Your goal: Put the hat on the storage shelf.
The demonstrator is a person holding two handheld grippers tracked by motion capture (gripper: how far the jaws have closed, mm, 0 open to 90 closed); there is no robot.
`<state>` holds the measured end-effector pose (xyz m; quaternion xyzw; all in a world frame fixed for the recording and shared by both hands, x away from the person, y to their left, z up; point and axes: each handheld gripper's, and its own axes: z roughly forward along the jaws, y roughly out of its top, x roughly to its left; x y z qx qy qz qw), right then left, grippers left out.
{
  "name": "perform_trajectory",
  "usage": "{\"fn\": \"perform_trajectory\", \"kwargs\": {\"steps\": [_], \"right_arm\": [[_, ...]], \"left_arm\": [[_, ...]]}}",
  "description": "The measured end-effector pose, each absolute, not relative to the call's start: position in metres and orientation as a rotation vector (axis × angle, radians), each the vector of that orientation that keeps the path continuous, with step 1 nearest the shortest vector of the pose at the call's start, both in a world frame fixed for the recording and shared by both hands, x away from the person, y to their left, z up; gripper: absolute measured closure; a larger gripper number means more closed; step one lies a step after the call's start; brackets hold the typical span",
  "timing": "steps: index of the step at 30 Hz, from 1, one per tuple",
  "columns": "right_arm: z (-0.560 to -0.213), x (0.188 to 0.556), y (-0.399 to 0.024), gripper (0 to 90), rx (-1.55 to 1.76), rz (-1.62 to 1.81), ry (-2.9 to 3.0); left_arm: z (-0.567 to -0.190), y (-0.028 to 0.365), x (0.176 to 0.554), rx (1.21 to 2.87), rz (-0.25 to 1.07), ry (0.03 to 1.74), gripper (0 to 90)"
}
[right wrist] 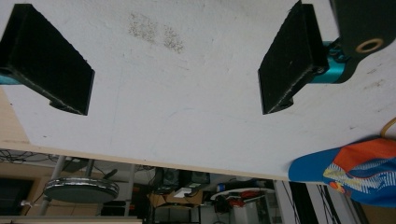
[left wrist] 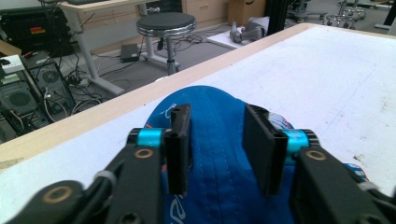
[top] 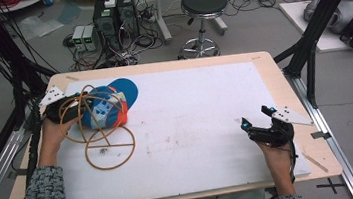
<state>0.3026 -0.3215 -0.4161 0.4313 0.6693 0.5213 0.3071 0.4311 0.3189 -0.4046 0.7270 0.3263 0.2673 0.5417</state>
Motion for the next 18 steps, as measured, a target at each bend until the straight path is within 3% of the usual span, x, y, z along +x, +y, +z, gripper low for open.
{"fn": "perform_trajectory", "kwargs": {"steps": [2, 8, 18], "right_arm": [[-0.416, 0.302, -0.321, 9.7, 1.150, 1.381, 1.775], [-0.416, 0.302, -0.321, 9.7, 1.153, 1.379, 1.778], [-0.416, 0.302, -0.321, 9.7, 1.153, 1.382, 1.779]], "left_arm": [[-0.404, 0.318, 0.430, 1.725, 0.636, 0.773, 71.5], [-0.402, 0.317, 0.428, 1.732, 0.661, 0.758, 82.8], [-0.393, 0.327, 0.426, 1.678, 0.674, 0.771, 85.9]]}}
